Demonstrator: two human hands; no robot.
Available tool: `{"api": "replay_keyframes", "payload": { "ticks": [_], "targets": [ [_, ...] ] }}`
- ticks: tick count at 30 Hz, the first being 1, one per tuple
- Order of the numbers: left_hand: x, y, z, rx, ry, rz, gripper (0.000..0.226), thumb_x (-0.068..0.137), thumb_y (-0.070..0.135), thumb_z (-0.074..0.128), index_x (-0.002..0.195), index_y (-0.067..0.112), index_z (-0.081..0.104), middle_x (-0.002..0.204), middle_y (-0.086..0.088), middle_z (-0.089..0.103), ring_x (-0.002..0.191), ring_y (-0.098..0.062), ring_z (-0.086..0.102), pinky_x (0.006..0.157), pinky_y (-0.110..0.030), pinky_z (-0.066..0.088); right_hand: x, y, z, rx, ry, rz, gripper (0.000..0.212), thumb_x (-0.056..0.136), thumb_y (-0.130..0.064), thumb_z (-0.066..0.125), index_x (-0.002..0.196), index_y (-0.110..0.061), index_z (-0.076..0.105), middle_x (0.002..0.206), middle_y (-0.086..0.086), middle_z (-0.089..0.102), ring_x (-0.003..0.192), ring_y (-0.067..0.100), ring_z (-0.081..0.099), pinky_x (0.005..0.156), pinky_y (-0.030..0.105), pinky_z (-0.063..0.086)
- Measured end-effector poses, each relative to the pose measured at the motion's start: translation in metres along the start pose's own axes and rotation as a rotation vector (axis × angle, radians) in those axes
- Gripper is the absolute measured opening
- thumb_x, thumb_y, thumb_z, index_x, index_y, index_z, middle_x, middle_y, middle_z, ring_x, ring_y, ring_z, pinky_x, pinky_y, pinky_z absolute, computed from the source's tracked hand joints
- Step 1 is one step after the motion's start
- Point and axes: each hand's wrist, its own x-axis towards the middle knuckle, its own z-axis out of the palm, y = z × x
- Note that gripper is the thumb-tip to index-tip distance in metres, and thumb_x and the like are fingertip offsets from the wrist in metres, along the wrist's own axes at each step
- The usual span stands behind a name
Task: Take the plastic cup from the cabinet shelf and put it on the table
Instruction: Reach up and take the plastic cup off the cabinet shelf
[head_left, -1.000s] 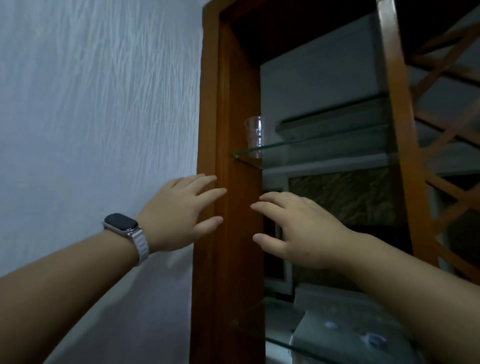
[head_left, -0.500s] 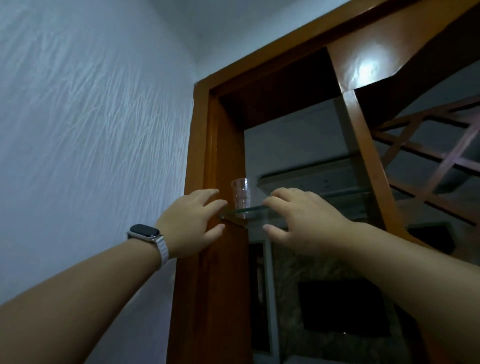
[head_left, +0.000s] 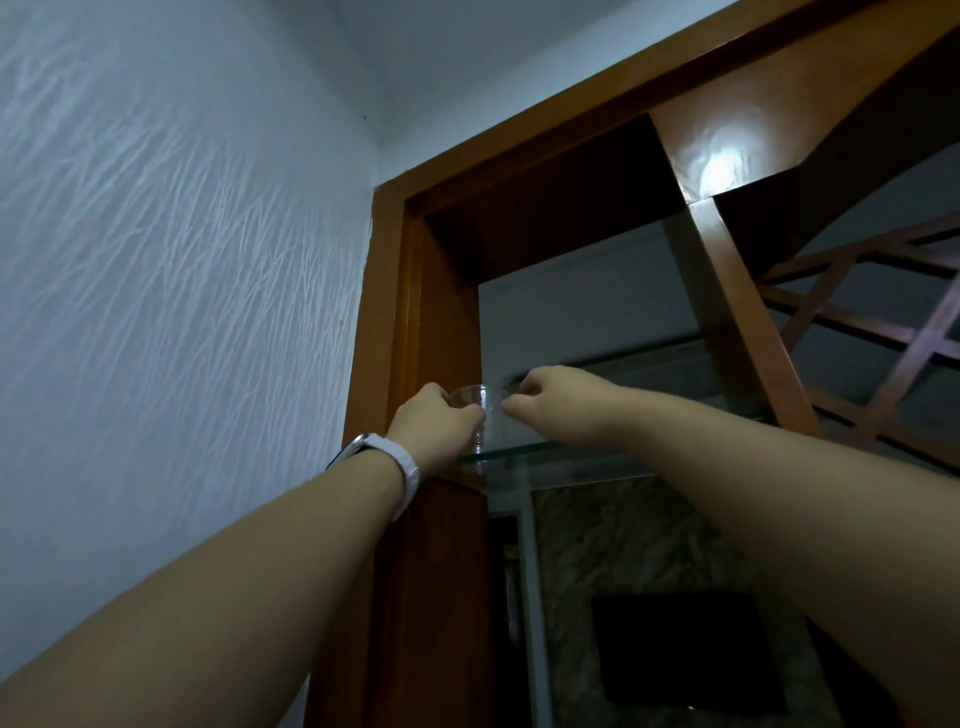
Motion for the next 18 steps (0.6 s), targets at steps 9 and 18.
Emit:
{"api": "replay_keyframes", "payload": {
  "ticks": [9, 18],
  "targets": [
    [0.023, -0.009, 0.004, -0.019, -0.101, -0.056, 0.078, 0.085, 0.031, 0.069, 0.144, 0.012, 0.021, 0.125, -0.01, 0.049, 0.093, -0.018, 0.056, 0.081, -0.034, 0.054, 0.05, 0.005, 0.008, 0.036, -0.284, 0.094, 0.074, 0.085, -0.057, 0.059, 0.143, -0.016, 0.04, 0.134, 0.01, 0.054, 0.111, 0.024, 0.057, 0.098, 0.044, 0.048],
    [0.028, -0.018, 0.011, -0.165, -0.056, 0.034, 0.099, 0.081, 0.026, 0.074, 0.152, 0.021, 0.005, 0.146, -0.012, 0.043, 0.103, -0.021, 0.056, 0.065, -0.025, 0.049, 0.059, 0.011, 0.018, 0.167, -0.316, 0.072, 0.094, 0.08, -0.034, 0.075, 0.153, -0.028, 0.016, 0.14, 0.013, 0.05, 0.113, 0.024, 0.057, 0.093, 0.04, 0.05]
  ]
}}
